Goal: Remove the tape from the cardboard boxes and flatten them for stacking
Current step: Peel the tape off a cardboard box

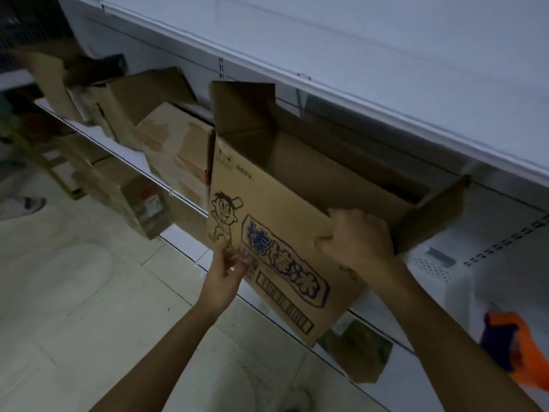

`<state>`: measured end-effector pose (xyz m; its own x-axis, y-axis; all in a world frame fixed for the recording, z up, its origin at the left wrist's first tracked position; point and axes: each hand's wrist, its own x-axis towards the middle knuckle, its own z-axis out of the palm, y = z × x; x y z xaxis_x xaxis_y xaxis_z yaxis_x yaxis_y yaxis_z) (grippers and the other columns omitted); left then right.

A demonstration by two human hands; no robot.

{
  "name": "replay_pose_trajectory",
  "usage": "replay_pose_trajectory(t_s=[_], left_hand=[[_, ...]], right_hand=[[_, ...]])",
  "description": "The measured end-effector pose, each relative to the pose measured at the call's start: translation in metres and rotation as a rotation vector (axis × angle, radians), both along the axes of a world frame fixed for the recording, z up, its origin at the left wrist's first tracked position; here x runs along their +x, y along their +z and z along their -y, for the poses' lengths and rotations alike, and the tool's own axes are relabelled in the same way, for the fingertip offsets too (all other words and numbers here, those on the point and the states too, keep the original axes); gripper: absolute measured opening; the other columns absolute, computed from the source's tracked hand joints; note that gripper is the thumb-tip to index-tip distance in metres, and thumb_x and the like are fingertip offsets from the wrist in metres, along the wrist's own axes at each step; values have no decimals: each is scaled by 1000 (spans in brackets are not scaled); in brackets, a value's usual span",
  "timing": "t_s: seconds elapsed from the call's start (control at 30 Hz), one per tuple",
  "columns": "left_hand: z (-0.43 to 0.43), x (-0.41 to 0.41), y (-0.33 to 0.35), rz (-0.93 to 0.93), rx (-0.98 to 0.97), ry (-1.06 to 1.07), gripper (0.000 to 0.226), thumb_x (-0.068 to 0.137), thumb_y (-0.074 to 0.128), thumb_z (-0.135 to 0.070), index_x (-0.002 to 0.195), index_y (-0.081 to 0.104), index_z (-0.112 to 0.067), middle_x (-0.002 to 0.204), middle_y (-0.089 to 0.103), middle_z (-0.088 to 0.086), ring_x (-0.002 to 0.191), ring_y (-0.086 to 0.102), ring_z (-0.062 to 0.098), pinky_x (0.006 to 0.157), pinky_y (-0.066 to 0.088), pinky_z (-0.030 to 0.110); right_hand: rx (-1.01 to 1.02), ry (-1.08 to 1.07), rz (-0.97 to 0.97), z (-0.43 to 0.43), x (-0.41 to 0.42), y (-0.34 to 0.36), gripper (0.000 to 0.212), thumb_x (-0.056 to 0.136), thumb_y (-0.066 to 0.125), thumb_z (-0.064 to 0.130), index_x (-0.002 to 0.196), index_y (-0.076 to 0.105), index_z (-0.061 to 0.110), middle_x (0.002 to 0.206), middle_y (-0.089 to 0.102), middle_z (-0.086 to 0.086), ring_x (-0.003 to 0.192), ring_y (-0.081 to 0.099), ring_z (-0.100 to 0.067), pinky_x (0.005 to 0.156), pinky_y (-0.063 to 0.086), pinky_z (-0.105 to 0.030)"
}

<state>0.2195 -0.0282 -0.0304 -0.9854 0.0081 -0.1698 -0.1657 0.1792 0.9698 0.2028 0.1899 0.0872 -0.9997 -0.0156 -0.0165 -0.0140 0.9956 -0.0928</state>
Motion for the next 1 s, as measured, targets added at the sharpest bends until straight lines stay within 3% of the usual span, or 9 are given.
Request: replay_pose_trajectory(t_s=[0.13, 0.27, 0.37, 0.5, 0.63, 0.7, 0.8, 0.9, 1.0], left_hand=[[52, 24, -19, 319, 70, 179, 74, 88, 56, -50, 146, 23, -17, 143, 41, 6, 126, 43, 25, 102, 39, 42], [127, 73, -24, 547, 535, 194, 68, 69, 54, -76, 119, 48, -29, 72, 61, 0, 74, 51, 22, 66, 56, 37], [186, 108, -25, 529, 656, 315, 91, 71, 48, -80, 143, 35, -27, 85, 56, 9, 73, 51, 23, 54, 56, 34], [255, 125, 4, 400, 714, 419, 105, 59, 46, -86, 142, 37, -23, 138, 44, 13, 100, 50, 25, 60, 53, 33], [295, 100, 58, 134, 791, 373, 97, 63, 50, -82, 142, 36, -27, 141, 44, 3, 101, 55, 14, 61, 55, 28], [301, 82, 88, -21, 761, 359, 97, 70, 54, -74, 150, 15, -34, 147, 38, -2, 104, 57, 10, 74, 56, 30], [301, 62, 142, -240, 576, 352, 101, 75, 55, -69, 145, -14, -45, 158, 15, -8, 139, 30, 19, 112, 29, 46], [293, 42, 185, -403, 391, 245, 94, 76, 52, -71, 138, -17, -57, 159, -5, -13, 140, 4, 6, 111, 10, 38], [276, 11, 217, -530, 200, 100, 72, 70, 51, -73, 115, -5, -79, 154, -24, -16, 134, -19, -1, 114, 0, 46]], right_hand=[[43, 38, -35, 55, 57, 19, 32, 78, 63, 54, 89, 54, 26, 75, 57, 6, 71, 58, -17, 57, 39, -27], [121, 195, -35, 147, 106, 23, 35, 78, 61, 59, 90, 56, 26, 65, 43, 8, 64, 51, -16, 53, 30, -26], [174, 354, -52, 224, 127, 23, 34, 81, 61, 52, 100, 61, 24, 66, 47, 4, 63, 45, -17, 49, 20, -26], [249, 500, -201, 301, 132, 55, 40, 81, 62, 51, 111, 61, 24, 74, 53, 6, 73, 60, -22, 46, 9, -25], [292, 512, -376, 334, 118, 113, 45, 79, 59, 59, 112, 57, 29, 60, 36, 6, 62, 43, -19, 47, 15, -27], [291, 521, -455, 336, 109, 146, 52, 78, 56, 66, 118, 55, 33, 66, 49, 9, 64, 50, -17, 50, 29, -27], [254, 480, -537, 332, 99, 196, 63, 77, 53, 72, 130, 47, 38, 85, 67, 8, 78, 62, -16, 61, 46, -29], [218, 411, -603, 313, 88, 249, 66, 75, 53, 74, 131, 48, 40, 94, 68, 10, 86, 62, -14, 62, 41, -27], [144, 333, -613, 279, 79, 298, 61, 70, 55, 76, 121, 56, 41, 93, 68, 15, 85, 61, -10, 62, 41, -27]])
